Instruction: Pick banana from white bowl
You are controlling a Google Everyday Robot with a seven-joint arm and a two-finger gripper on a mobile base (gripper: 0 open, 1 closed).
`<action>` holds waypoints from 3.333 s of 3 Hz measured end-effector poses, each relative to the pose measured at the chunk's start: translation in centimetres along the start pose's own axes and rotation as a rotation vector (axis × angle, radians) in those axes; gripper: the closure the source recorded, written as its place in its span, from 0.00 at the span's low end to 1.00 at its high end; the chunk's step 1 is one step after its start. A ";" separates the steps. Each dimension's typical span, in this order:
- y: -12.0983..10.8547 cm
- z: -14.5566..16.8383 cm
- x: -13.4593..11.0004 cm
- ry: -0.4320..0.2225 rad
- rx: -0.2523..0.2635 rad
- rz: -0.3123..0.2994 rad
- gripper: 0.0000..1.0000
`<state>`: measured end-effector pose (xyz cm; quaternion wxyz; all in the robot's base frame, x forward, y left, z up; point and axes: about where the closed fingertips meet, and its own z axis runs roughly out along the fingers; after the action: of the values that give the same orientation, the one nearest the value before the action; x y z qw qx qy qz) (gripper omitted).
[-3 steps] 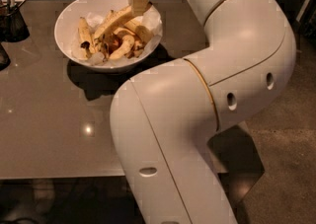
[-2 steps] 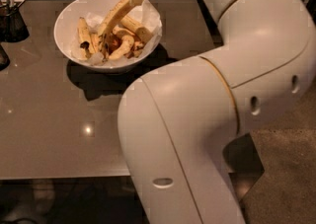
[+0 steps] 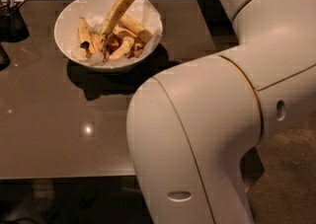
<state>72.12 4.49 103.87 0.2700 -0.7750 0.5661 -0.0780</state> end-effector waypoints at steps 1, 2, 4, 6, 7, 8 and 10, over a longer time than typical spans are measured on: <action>-1.0 -2.2 -0.8 -0.074 0.078 -0.006 1.00; -0.7 -4.1 -1.6 -0.147 0.125 0.005 1.00; 0.1 -4.5 -1.9 -0.200 0.143 0.052 1.00; 3.2 -7.3 -3.4 -0.315 0.256 0.152 1.00; 3.6 -6.5 -3.5 -0.312 0.251 0.153 1.00; 2.9 -7.4 -5.3 -0.317 0.259 0.101 1.00; 4.9 -9.7 -6.3 -0.255 0.261 0.156 1.00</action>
Offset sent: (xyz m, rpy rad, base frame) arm -0.0493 -0.0064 0.0534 0.2662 -0.1192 0.0575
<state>61.66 6.06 110.72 0.4432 -0.6907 0.5706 -0.0308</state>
